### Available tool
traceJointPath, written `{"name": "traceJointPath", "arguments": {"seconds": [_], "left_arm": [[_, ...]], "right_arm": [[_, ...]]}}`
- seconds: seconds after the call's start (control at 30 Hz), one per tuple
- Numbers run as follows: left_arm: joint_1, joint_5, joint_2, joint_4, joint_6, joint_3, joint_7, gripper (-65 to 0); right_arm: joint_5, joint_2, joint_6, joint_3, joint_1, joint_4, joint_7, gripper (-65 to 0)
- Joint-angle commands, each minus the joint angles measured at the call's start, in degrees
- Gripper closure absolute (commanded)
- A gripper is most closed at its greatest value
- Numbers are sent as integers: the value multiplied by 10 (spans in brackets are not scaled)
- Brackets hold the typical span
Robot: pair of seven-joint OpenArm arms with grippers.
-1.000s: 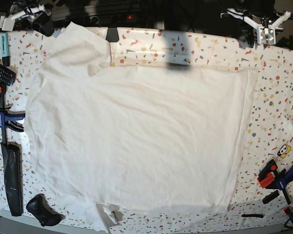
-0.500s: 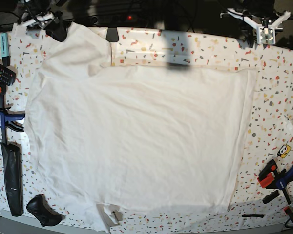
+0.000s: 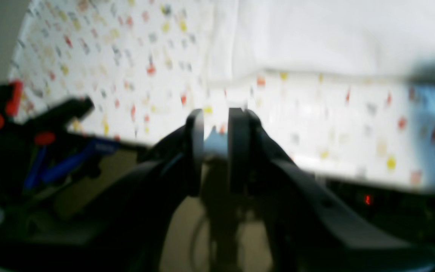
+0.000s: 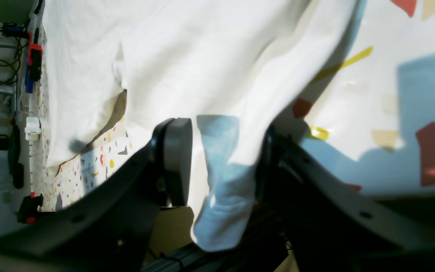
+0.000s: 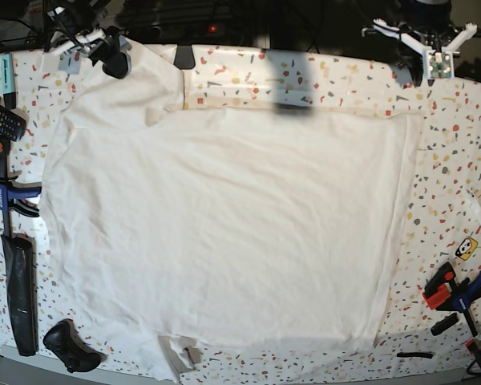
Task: Fold the T-shirt properly
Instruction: 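Move both grippers down toward the shirt's shoulder corners, then lower the left gripper and pinch the shirt's shoulder edge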
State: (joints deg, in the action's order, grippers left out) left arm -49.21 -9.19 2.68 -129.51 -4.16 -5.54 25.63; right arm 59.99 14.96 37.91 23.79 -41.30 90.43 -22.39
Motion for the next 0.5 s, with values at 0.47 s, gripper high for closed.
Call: {"name": "traceJointPath", "arguments": {"seconds": [0.47], "left_arm": [[172,68,1,6,24,-1,159,-209]], "right_arm": [[1,5,2,2,-7,7,-16,-257]]}}
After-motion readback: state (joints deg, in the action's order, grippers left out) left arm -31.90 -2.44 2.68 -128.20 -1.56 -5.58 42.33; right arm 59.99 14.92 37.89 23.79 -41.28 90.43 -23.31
